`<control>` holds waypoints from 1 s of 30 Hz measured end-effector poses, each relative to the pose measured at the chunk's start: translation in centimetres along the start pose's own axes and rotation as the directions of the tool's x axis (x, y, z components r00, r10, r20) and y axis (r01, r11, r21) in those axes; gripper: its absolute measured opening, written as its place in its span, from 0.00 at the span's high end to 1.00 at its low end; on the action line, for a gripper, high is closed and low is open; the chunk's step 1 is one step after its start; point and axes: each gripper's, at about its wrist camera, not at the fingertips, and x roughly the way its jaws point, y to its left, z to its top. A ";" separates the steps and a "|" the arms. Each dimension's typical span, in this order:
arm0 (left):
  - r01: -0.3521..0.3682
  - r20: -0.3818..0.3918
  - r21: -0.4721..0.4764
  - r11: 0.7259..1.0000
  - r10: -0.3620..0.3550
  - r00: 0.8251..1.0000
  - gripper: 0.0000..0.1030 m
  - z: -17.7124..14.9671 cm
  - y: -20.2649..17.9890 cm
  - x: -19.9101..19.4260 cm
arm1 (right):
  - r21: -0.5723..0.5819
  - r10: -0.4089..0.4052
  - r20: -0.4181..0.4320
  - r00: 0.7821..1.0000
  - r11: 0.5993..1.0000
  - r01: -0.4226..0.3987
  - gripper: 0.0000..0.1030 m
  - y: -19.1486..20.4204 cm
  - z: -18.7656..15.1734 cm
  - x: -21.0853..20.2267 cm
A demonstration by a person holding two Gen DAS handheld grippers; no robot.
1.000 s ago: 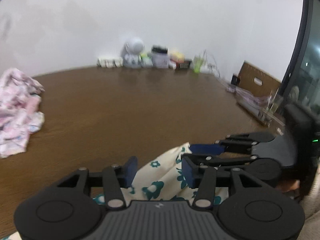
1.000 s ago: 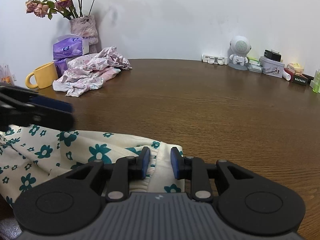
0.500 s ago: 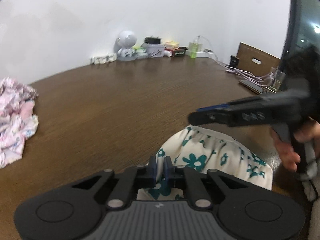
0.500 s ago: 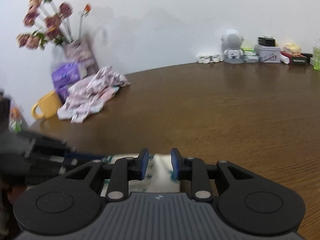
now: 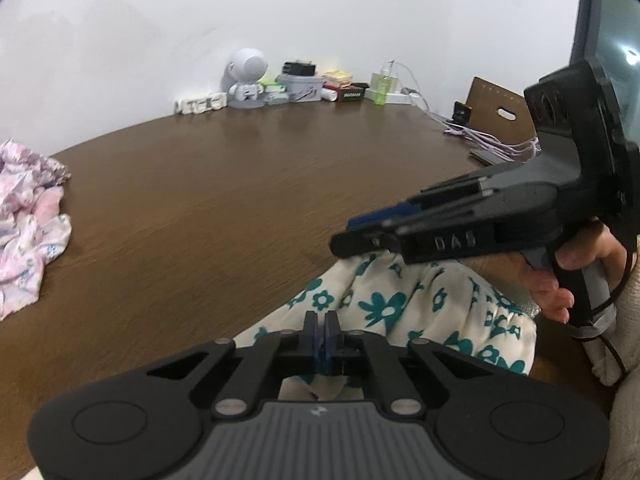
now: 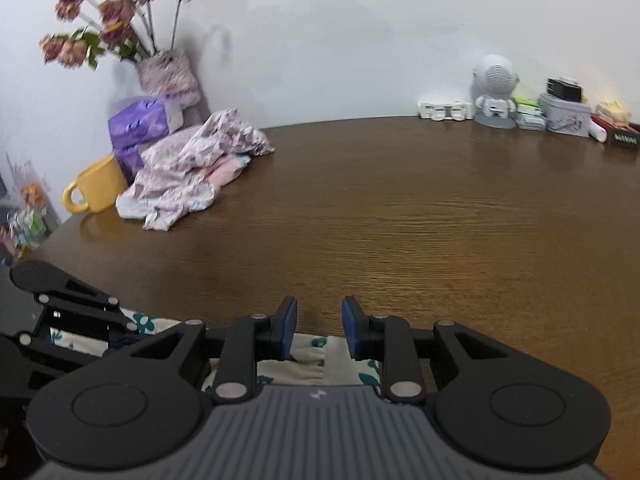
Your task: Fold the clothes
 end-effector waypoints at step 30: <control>-0.031 0.028 -0.075 0.997 0.033 0.999 0.87 -0.1 1.8 0.3 | -0.062 0.016 0.042 0.999 0.998 -0.013 0.80 1.1 -1.5 -2.0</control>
